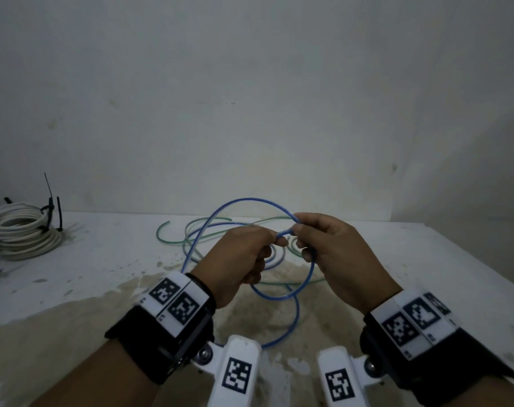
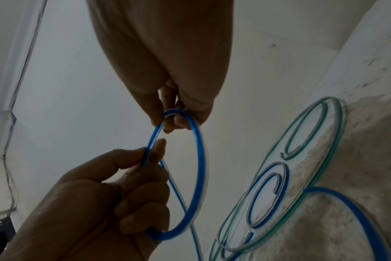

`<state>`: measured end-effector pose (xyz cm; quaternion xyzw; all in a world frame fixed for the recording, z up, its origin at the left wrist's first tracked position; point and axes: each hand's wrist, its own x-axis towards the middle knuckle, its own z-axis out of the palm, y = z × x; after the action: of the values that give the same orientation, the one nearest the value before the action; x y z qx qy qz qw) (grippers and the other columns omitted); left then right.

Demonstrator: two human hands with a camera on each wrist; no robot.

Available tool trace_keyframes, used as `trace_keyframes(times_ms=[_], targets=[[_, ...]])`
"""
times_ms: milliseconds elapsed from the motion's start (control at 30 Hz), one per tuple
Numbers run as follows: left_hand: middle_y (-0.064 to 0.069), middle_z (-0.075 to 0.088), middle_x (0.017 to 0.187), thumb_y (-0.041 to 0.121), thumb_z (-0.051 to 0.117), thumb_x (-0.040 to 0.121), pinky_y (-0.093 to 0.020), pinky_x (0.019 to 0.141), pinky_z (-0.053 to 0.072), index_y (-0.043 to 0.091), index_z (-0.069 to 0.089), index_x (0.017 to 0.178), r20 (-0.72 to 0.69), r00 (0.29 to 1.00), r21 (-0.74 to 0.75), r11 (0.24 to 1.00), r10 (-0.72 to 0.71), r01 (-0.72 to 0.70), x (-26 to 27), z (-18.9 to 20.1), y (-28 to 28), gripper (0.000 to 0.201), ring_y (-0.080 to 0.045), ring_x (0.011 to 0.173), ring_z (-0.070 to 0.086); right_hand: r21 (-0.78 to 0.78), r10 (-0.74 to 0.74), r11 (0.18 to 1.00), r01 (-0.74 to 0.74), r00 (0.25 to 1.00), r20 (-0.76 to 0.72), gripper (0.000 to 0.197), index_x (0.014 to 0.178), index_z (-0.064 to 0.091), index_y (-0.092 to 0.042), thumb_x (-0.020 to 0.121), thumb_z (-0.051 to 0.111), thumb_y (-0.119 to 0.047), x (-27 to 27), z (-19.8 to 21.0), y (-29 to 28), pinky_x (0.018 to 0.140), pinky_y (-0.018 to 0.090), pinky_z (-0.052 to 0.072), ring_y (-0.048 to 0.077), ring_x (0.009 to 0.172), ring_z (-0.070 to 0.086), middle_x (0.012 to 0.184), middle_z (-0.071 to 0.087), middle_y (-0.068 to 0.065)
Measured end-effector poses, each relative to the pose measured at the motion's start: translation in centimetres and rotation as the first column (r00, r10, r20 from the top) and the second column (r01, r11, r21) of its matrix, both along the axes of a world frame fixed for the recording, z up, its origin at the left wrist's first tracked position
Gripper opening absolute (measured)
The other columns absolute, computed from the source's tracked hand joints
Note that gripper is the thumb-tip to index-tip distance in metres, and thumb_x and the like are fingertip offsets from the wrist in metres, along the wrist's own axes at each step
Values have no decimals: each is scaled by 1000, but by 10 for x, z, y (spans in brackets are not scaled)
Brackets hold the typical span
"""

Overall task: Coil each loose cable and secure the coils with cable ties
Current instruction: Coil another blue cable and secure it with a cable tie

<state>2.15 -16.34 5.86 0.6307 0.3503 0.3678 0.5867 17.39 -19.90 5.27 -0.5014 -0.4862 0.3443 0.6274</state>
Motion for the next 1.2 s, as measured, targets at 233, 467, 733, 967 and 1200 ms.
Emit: trace_keyframes(times_ms=[233,467,733,967,1200], targets=[[-1,67,74,21,58,92,-39,80,55,19,72,81,-93,984,251,960,155,-127,-1,-5,3,18,-21,75,64,51,-68,997,55,945,321,14,98,71,-21,88,64,-14,13,9,-7,57,11,44,-4,60,56,67,65,-15],[4,68,100,24,47,95,-17,86,41,13,70,102,-168,918,873,487,360,-31,-9,30,10,26,-7,95,57,34,5,998,-49,639,769,22,108,72,-18,87,65,-16,17,46,-12,67,-1,38,-13,75,57,89,65,-15],[-10,65,79,25,42,101,-37,76,54,2,63,96,-200,972,203,965,-125,166,-5,47,1,32,-21,67,64,107,26,983,-150,690,724,18,91,73,-26,87,64,-12,11,65,-18,74,6,44,-5,84,63,87,70,-14],[3,52,64,37,51,96,-24,56,47,15,72,88,-246,969,243,969,21,41,-11,61,3,32,-11,61,48,166,-57,978,-123,608,792,16,95,74,-24,89,63,-15,8,79,-9,71,14,46,5,78,63,84,66,-16],[-4,59,83,20,52,97,-34,80,59,6,68,96,-180,981,379,926,78,-4,-19,94,4,21,-12,76,59,255,-157,959,-127,513,844,16,99,74,-21,88,64,-16,3,120,9,74,5,38,2,83,57,90,65,-9]])
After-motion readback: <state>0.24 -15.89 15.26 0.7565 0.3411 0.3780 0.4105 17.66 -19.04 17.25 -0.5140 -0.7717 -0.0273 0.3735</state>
